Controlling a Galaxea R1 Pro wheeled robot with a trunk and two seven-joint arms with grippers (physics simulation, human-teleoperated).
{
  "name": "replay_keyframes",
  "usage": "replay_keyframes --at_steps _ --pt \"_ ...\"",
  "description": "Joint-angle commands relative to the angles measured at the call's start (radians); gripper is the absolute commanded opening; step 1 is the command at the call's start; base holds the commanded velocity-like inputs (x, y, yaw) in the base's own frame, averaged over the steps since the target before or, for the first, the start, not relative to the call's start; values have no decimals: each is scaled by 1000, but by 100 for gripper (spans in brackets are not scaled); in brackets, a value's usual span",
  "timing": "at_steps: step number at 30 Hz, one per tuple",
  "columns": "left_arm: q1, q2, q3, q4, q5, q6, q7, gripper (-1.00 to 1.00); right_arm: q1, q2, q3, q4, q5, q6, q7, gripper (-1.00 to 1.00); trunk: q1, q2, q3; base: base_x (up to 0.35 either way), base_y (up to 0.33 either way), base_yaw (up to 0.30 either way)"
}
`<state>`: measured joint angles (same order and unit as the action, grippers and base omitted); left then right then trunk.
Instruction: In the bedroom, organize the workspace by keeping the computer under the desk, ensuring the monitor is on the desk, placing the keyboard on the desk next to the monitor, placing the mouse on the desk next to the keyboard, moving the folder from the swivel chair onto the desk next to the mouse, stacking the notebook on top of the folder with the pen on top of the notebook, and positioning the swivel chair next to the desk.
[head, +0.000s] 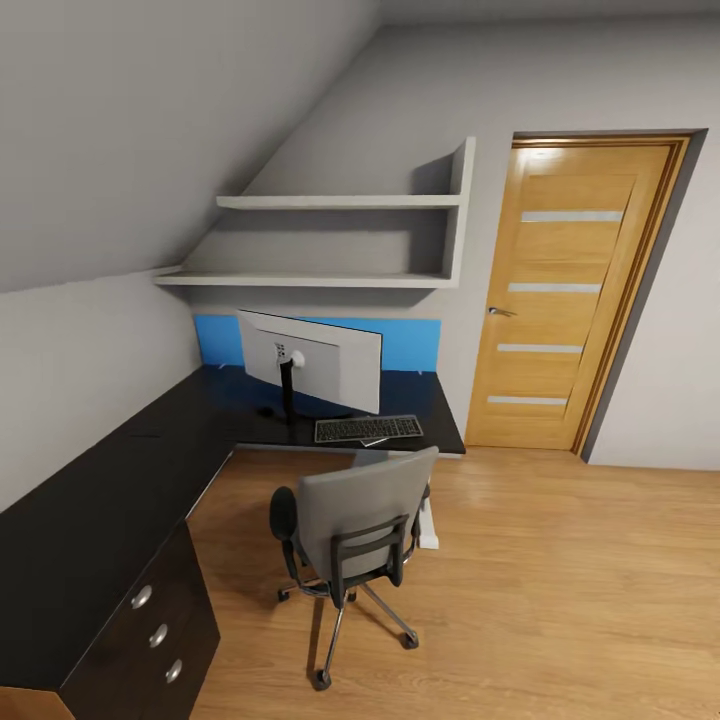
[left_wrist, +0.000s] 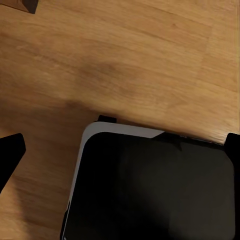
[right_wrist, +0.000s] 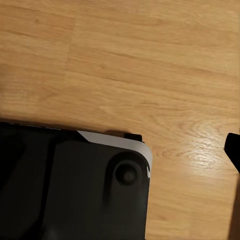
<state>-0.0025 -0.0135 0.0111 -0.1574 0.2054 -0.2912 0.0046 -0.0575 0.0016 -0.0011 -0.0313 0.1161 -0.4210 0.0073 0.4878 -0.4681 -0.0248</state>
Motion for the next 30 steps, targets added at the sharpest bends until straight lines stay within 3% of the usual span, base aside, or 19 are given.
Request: replay_keyframes --at_steps 1,9,22,30 --pt "0 -1 0 -1 3 -7 0 100 -1 0 -1 1 5 -3 0 100 0 -2 -2 0 -139 0" --pt "-1 -2 -1 -1 3 -51 -1 100 -1 0 -1 1 5 -3 0 100 0 -2 -2 0 -190 0" --pt "-1 -3 0 9 3 -50 8 100 -1 5 1 -3 5 -6 0 100 0 -2 -2 0 -18 -1" --pt "-1 -9 1 9 3 -56 2 100 -1 0 -1 -47 8 -9 -1 100 0 -2 -2 0 0 -198"
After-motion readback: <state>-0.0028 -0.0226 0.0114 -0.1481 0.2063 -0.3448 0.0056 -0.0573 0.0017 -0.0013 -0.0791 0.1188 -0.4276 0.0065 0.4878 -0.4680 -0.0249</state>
